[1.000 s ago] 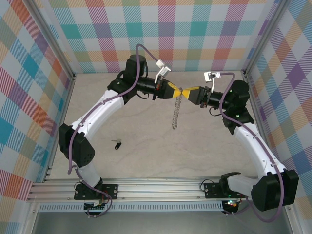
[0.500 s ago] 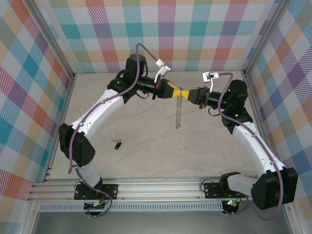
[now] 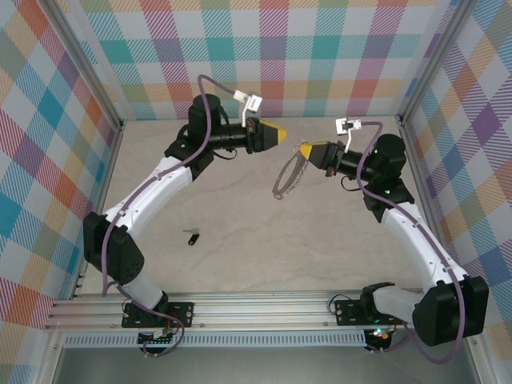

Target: Put the keys on the keyring

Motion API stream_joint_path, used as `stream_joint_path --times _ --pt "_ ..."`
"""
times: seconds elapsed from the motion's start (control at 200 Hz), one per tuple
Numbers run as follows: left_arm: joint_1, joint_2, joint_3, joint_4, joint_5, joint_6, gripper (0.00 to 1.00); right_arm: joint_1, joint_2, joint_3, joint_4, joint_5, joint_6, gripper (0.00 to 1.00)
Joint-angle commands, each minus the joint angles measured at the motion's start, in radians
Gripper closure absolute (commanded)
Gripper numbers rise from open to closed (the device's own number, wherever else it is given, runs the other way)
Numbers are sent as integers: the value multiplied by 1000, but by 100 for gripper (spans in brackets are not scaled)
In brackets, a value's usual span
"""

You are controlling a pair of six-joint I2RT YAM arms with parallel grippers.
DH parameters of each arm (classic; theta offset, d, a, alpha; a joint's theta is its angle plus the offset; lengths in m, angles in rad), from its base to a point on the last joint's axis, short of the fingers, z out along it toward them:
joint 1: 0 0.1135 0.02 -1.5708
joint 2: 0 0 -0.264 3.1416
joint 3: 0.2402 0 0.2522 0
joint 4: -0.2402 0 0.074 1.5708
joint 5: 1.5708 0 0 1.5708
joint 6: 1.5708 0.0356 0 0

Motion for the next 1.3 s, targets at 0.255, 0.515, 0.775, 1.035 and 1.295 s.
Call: stream_joint_path --times 0.255,0.515,0.775,1.035,1.295 --pt "4 -45 -130 330 -14 -251 62 4 -30 -39 313 80 100 100" --pt "-30 -45 -168 476 7 -340 65 10 21 -88 539 187 216 100" --pt "-64 -31 -190 587 -31 -418 66 34 67 -90 641 252 271 100" --pt "-79 -3 -187 649 -40 -479 68 52 93 -83 680 279 292 100" --pt "-90 4 -185 654 -45 -485 68 60 105 -80 694 285 301 100"
